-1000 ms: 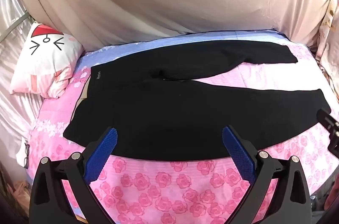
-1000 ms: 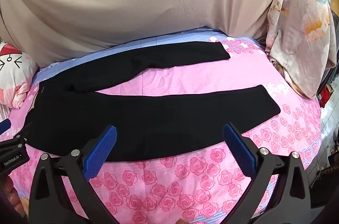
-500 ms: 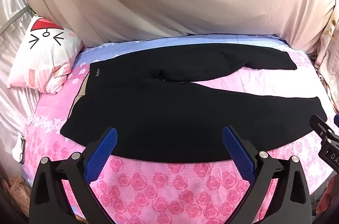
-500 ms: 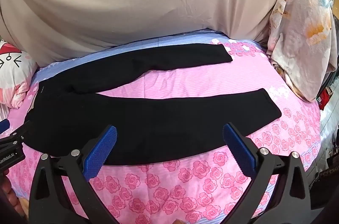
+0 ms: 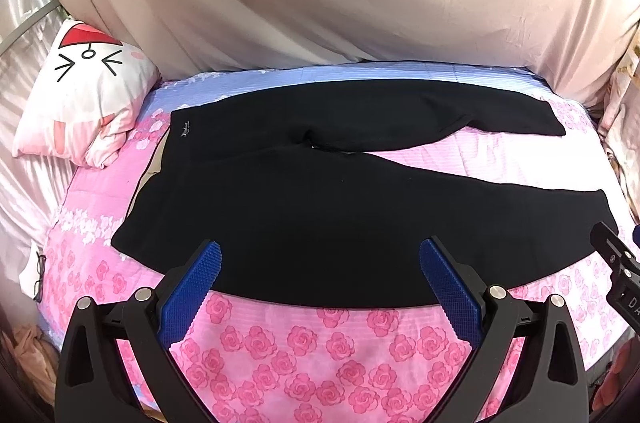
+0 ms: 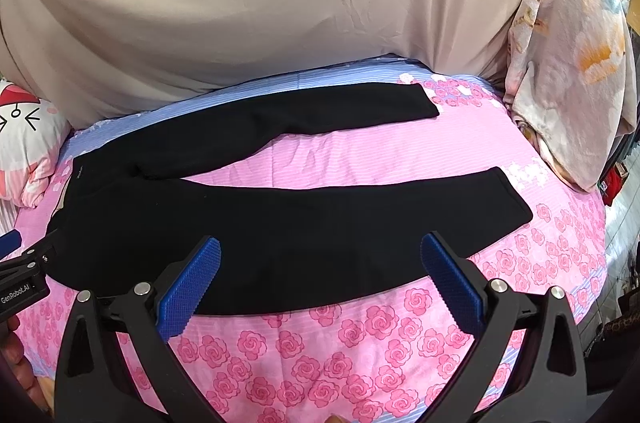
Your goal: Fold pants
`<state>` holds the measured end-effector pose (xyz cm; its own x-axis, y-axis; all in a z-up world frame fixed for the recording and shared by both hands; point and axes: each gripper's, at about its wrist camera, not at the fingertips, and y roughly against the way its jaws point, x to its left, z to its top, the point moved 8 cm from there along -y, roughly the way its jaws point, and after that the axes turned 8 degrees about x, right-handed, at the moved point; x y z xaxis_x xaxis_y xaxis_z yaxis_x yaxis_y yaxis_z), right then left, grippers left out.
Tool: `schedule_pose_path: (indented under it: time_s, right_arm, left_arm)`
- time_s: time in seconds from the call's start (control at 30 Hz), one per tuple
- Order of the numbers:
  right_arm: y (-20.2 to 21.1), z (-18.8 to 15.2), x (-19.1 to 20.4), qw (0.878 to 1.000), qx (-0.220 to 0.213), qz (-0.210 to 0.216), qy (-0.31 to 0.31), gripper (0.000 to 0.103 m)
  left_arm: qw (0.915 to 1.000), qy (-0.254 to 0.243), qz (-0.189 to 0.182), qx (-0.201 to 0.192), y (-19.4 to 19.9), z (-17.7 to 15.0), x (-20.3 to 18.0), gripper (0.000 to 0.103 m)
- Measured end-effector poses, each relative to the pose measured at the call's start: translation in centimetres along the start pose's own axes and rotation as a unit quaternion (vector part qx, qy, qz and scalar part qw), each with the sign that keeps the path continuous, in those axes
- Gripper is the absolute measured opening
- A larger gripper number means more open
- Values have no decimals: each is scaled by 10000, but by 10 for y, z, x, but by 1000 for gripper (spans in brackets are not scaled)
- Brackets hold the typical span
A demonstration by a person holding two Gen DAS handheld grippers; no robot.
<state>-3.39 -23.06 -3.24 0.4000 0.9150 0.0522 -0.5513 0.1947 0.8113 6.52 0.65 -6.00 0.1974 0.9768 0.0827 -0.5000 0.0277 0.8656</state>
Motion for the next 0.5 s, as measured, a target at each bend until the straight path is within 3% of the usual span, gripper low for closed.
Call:
schedule_pose_path:
  time_s: [0.5]
  right_arm:
    - [1,-4,-3,10000,34,11,-22,98]
  left_arm:
    - [10000,-84,-4,27,-1,-2,-4,98]
